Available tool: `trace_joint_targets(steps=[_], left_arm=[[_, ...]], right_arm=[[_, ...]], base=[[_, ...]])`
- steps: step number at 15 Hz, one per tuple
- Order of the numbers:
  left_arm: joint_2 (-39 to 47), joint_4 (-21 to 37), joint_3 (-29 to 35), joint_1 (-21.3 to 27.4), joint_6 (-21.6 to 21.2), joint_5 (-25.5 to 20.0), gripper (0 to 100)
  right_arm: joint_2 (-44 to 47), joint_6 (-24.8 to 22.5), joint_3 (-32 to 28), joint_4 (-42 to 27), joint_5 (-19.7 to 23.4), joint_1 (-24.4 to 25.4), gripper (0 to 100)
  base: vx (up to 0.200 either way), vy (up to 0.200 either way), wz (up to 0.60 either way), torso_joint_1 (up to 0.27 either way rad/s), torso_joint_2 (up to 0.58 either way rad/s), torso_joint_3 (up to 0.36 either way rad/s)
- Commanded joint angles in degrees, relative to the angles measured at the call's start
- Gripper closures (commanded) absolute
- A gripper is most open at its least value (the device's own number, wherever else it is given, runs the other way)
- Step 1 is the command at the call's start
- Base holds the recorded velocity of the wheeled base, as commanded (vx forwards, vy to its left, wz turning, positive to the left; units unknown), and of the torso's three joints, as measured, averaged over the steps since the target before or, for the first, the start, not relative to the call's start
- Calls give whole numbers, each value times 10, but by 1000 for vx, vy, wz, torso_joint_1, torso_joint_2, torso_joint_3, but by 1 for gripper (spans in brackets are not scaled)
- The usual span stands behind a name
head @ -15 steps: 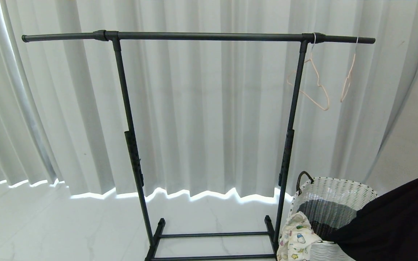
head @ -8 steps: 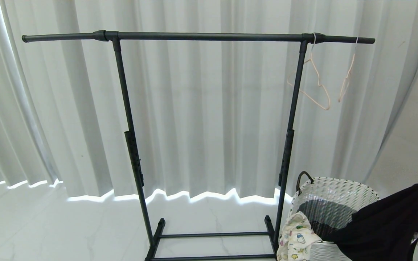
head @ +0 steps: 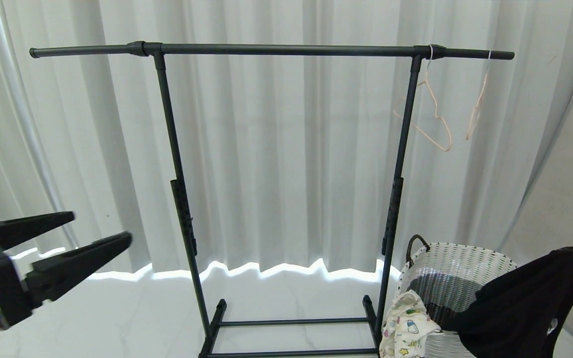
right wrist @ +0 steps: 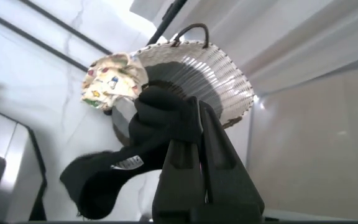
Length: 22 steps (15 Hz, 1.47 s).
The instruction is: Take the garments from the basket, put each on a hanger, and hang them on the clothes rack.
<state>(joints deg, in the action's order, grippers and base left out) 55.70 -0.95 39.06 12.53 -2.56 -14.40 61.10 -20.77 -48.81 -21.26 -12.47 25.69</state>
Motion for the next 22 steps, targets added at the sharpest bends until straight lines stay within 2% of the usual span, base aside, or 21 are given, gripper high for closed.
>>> trace_joint_targets(steps=[1,4,6,7,9,10,12,13,16,18,21,22], left_arm=[[179,-12,62,90,1,-9,0],[204,-16,53,151,8,-5,0],[227,-34,58,180,52,-5,0],[247,-69,56,194,67,9,0],[300,-128,52,215,67,82,0],[320,-149,53,229,69,99,0],[343,-165,53,254,70,100,0],[348,-170,49,282,83,100,0],[341,-170,31,366,155,99,0],[347,-170,31,407,179,91,0],[356,-170,30,418,186,22,0],[369,-172,34,416,186,14,0]], right_arm=[[0,2,6,0,0,7,100],[11,39,5,0,0,73,100],[28,65,4,0,-1,125,100],[36,74,2,0,-1,143,100],[47,100,-5,-1,-1,182,100],[56,110,-16,-2,-1,202,100],[80,130,-41,-13,-1,231,100],[105,159,-56,-14,-1,246,100],[160,223,-90,-10,0,264,100],[177,252,-117,-11,-1,277,100],[181,259,-136,-11,-1,291,100],[181,261,-136,-11,-1,295,100]], base=[[0,0,0,0,0,0],[0,0,0,0,0,0],[0,0,0,0,0,0],[0,0,0,0,0,0],[0,0,0,0,0,0],[0,0,0,0,0,0],[0,0,0,0,0,0],[0,0,0,0,0,0],[0,0,0,0,0,0],[0,0,0,0,0,0],[0,0,0,0,0,0],[0,0,0,0,0,0]])
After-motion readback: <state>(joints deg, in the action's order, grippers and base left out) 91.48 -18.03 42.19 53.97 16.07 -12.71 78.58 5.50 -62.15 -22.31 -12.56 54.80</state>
